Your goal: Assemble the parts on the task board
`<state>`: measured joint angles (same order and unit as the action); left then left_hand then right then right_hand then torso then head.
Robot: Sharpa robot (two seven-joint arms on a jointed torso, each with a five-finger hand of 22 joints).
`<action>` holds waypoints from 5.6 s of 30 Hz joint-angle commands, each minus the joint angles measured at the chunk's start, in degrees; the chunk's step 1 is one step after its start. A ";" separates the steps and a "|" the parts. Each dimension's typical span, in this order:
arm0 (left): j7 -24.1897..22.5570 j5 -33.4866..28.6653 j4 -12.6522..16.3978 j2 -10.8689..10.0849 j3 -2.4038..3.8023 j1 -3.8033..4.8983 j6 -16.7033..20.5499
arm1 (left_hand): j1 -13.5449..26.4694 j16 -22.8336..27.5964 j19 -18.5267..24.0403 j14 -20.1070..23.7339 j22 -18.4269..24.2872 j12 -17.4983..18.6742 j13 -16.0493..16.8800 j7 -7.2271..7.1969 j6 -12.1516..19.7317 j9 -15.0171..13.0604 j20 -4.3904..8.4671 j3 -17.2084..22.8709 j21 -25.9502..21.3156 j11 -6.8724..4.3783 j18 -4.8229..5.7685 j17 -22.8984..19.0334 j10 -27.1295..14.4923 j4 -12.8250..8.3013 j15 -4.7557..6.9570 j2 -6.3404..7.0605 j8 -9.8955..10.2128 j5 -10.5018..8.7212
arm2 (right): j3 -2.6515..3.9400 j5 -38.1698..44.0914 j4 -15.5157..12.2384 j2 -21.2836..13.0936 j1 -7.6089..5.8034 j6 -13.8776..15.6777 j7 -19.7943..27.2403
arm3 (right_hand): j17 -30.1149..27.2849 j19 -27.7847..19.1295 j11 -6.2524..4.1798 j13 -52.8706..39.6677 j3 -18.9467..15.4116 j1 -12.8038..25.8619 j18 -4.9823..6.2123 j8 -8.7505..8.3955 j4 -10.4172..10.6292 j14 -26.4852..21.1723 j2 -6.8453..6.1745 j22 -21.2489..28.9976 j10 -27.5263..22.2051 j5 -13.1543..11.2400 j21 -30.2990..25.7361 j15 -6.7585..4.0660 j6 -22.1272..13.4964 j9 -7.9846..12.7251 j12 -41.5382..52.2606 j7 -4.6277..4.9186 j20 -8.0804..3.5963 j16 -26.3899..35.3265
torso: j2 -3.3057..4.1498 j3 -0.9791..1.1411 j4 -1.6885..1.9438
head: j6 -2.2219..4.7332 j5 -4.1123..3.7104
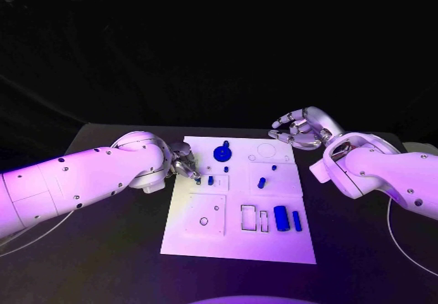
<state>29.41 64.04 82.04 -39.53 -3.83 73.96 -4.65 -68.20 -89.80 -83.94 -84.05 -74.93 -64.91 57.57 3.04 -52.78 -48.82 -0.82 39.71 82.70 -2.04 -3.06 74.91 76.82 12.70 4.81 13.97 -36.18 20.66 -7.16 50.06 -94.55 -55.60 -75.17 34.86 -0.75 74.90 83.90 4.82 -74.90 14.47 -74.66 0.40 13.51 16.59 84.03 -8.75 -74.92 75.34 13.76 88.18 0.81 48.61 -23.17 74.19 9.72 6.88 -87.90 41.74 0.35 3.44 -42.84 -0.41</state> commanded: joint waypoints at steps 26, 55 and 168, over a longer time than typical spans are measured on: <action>0.07 2.22 0.90 0.20 -0.35 -0.08 -3.08 | 0.60 -0.20 -0.86 -5.95 -2.53 -0.14 0.05 -0.86 -1.53 -0.35 0.27 10.21 0.60 -0.13 0.28 15.09 0.48 -9.80 0.64 -0.01 -0.45 1.11 | 0.00 0.21 -0.01 0.03 0.04 0.05 0.82 | 11.04 5.05 -0.05 -0.26 0.24 0.70 0.15 0.28 -0.12 4.83 -0.12 -13.82 -0.16 0.16 -0.26 -0.36 -0.32 -0.09 0.02 -0.17 -0.48 0.18 | 0.02 -0.07 -0.06 | -0.19 0.03; 0.49 1.99 0.48 0.62 -0.35 -0.08 -5.20 | 2.37 -0.20 -1.13 -5.95 -3.24 -0.20 0.08 -1.26 -2.02 -1.07 0.36 9.81 0.98 -0.39 0.43 15.09 1.09 -9.27 0.81 0.14 -1.09 1.09 | 0.00 0.14 -0.05 0.01 0.05 0.11 0.90 | 11.04 5.05 -0.05 -0.26 0.24 0.70 0.15 0.28 -0.12 4.83 -0.12 -13.82 -0.16 0.16 -0.26 -0.36 -0.32 -0.09 0.02 -0.17 -0.48 0.18 | 0.00 -0.01 0.01 | -0.46 0.02; -33.72 27.34 -3.90 5.91 0.43 -3.39 15.75 | -13.51 21.96 21.42 16.59 38.10 38.02 -40.68 6.55 9.57 20.33 -6.62 -14.24 -33.13 8.83 -7.46 -25.25 -29.21 -3.67 -7.31 2.09 16.63 -3.62 | -0.08 -1.69 0.96 0.28 0.63 0.04 4.88 | -1.57 -2.25 -0.69 34.51 6.61 -0.51 4.06 1.67 -0.35 0.69 -1.82 -2.48 -15.85 -0.45 -19.83 -1.14 0.33 0.40 -36.49 -0.67 -1.36 11.46 | 0.09 0.02 -0.18 | 1.59 -1.74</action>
<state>-2.99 82.99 78.60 -34.05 -3.40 70.61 12.75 -81.79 -67.48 -62.16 -67.24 -36.78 -27.07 17.04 9.60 -42.92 -28.63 -7.47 25.56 49.44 6.47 -9.74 49.45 47.62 9.06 -2.48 15.78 -19.81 17.17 -7.23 48.14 -93.50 -55.39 -74.59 35.71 3.15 73.42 82.05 4.27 -40.56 20.64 -75.22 3.54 15.51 16.27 84.02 -9.91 -74.92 59.46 13.65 68.62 -0.03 48.55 -22.87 37.98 8.62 5.44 -76.70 41.82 0.27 3.32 -41.21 -2.16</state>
